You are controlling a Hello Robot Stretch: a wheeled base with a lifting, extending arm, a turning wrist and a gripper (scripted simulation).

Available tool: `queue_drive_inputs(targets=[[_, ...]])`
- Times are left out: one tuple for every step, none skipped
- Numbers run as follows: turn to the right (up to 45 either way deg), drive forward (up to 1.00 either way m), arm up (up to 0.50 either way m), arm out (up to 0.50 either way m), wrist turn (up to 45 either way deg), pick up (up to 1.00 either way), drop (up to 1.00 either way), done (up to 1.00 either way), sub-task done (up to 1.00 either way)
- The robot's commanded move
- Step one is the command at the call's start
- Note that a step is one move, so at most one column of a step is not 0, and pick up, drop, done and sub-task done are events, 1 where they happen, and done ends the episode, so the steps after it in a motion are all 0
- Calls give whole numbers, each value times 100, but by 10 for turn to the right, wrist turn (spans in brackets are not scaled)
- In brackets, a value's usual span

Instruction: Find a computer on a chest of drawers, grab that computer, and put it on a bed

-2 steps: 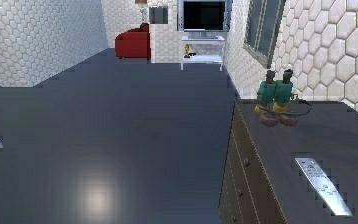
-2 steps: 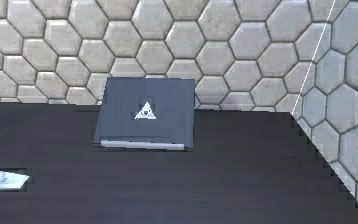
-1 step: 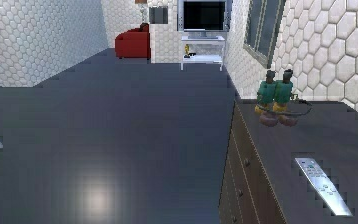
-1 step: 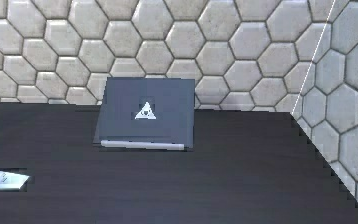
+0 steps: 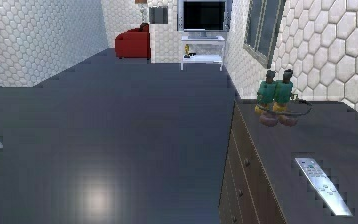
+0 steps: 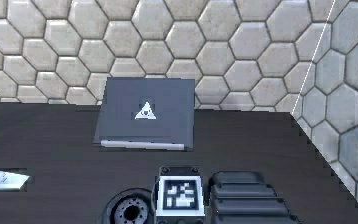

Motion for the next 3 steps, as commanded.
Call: queue_drive_inputs(targets=[[0, 0, 0, 20, 0, 0, 0, 0, 0], [0, 0, 0, 0, 450, 0, 0, 0, 0], [0, 0, 0, 0, 450, 0, 0, 0, 0]])
